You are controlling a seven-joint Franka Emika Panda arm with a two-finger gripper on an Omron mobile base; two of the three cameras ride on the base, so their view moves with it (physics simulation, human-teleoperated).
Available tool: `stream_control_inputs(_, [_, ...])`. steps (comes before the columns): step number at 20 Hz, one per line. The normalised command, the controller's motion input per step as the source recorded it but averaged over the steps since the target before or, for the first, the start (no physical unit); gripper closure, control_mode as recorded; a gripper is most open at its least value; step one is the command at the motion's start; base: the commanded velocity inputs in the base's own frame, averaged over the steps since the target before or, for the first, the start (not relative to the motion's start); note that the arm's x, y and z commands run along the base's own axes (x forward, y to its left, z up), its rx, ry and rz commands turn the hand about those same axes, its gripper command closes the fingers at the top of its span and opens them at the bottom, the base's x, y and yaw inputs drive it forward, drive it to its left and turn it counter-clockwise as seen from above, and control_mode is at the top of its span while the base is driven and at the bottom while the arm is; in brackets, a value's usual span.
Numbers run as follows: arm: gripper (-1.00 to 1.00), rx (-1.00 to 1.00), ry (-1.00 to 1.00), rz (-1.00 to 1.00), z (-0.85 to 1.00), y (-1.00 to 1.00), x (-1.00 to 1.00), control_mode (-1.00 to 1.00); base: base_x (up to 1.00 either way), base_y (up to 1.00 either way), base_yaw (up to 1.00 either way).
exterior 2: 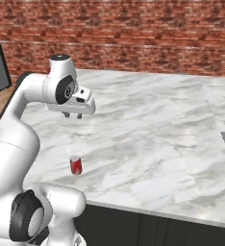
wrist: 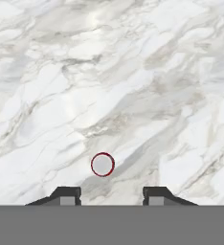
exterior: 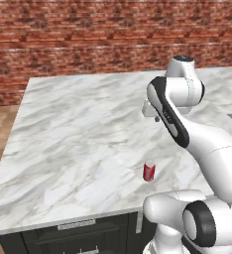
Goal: Pick the can from the counter and place it in the open cabinet.
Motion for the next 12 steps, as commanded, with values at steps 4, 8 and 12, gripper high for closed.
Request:
stream_control_inputs(4, [-1.0, 0.0, 0.03, 0.08, -0.04, 0.0, -0.1, -1.0, 0.0, 0.0, 0.0])
stream_control_inputs(8, [-1.0, 0.0, 0.0, 0.12, -0.07, 0.0, -0.38, -1.0, 0.0, 0.0, 0.0])
stream_control_inputs(12, [-1.0, 0.0, 0.0, 0.16, -0.07, 0.0, -0.49, -1.0, 0.0, 0.0, 0.0])
